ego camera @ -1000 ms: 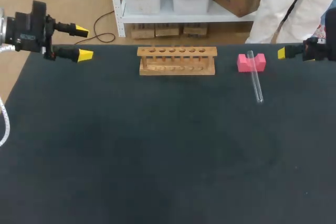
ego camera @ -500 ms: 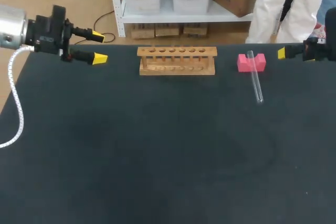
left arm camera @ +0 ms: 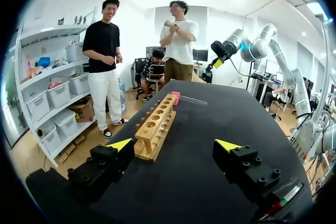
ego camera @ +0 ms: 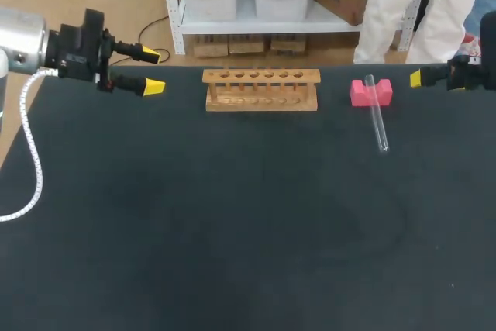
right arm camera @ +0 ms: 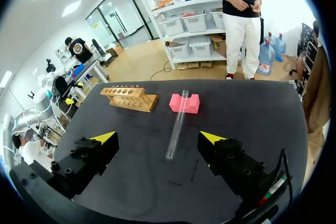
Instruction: Grasp the test tube, adjust it, and insert it.
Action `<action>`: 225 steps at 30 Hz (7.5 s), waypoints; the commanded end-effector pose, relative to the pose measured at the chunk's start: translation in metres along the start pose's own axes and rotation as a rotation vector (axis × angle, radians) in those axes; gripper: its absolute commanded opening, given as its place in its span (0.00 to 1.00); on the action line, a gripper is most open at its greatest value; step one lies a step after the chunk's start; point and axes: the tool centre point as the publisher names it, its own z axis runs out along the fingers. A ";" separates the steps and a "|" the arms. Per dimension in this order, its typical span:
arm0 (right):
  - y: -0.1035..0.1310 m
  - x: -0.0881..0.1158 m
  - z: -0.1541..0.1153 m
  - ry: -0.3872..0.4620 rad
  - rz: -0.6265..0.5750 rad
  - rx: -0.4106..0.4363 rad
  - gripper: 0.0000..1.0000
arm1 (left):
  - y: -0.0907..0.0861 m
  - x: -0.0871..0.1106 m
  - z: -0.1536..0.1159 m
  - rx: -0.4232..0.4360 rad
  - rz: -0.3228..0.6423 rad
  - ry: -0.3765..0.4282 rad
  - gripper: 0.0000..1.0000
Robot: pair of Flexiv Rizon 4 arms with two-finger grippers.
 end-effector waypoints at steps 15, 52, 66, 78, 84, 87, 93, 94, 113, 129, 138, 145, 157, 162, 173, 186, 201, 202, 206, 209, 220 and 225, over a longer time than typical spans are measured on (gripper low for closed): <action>0.001 0.000 -0.001 0.000 0.000 0.005 1.00 | -0.002 0.001 0.000 -0.005 0.001 -0.002 1.00; -0.025 -0.002 0.085 -0.118 -0.166 0.782 1.00 | -0.002 0.001 0.000 -0.005 0.001 -0.002 1.00; -0.036 0.019 0.123 -0.072 -0.185 0.799 1.00 | -0.002 0.001 0.000 -0.005 0.001 -0.002 1.00; -0.040 0.024 0.151 -0.058 -0.191 0.657 1.00 | -0.002 0.001 0.000 -0.005 0.001 -0.002 1.00; -0.046 0.026 0.159 -0.054 -0.168 0.573 1.00 | -0.002 0.001 0.000 -0.005 0.001 -0.002 1.00; -0.048 0.027 0.163 -0.043 -0.173 0.546 1.00 | -0.002 0.001 0.000 -0.005 0.001 -0.002 1.00; -0.051 0.028 0.169 -0.043 -0.149 0.458 1.00 | -0.002 0.001 0.000 -0.005 0.001 -0.002 1.00; -0.051 0.028 0.169 -0.051 -0.133 0.448 1.00 | -0.002 0.001 0.000 -0.005 0.001 -0.002 1.00; -0.059 0.037 0.174 -0.050 -0.087 0.378 0.75 | -0.002 0.001 0.000 -0.005 0.001 -0.002 1.00; -0.058 0.045 0.175 -0.003 -0.083 0.396 0.34 | -0.002 0.001 0.000 -0.005 0.001 -0.002 1.00; -0.056 0.047 0.174 0.003 -0.066 0.405 0.24 | -0.002 0.001 0.000 -0.005 0.001 -0.002 1.00; -0.053 0.046 0.170 -0.002 -0.051 0.426 0.00 | -0.002 0.001 0.000 -0.005 0.001 -0.002 1.00; -0.031 0.029 0.143 -0.056 -0.024 0.480 0.00 | -0.002 0.001 0.000 -0.005 0.001 -0.002 1.00; -0.008 0.020 0.136 -0.064 -0.031 0.489 0.00 | -0.002 0.001 0.000 -0.005 0.001 -0.002 1.00; 0.052 0.004 0.132 -0.077 -0.033 0.529 0.00 | -0.002 0.001 0.000 -0.005 0.001 -0.002 1.00; 0.108 0.006 0.167 -0.071 -0.013 0.475 0.00 | -0.002 0.001 0.000 -0.005 0.001 -0.002 1.00; 0.119 -0.003 0.206 -0.049 -0.030 0.428 0.00 | -0.002 0.001 0.000 -0.005 0.001 -0.002 1.00; 0.118 -0.004 0.208 -0.049 -0.029 0.429 0.00 | -0.002 0.001 0.000 -0.005 0.001 -0.002 1.00; 0.115 -0.009 0.213 -0.054 -0.023 0.432 0.00 | -0.002 0.001 0.000 -0.005 0.001 -0.002 1.00; 0.112 -0.015 0.216 -0.062 -0.017 0.433 0.00 | -0.002 0.001 0.000 -0.005 0.001 -0.002 1.00; 0.108 -0.017 0.226 -0.048 -0.008 0.427 0.00 | -0.002 0.001 0.000 -0.005 0.001 -0.002 1.00; 0.108 -0.016 0.231 -0.037 -0.002 0.416 0.00 | -0.002 0.001 0.000 -0.005 0.001 -0.002 1.00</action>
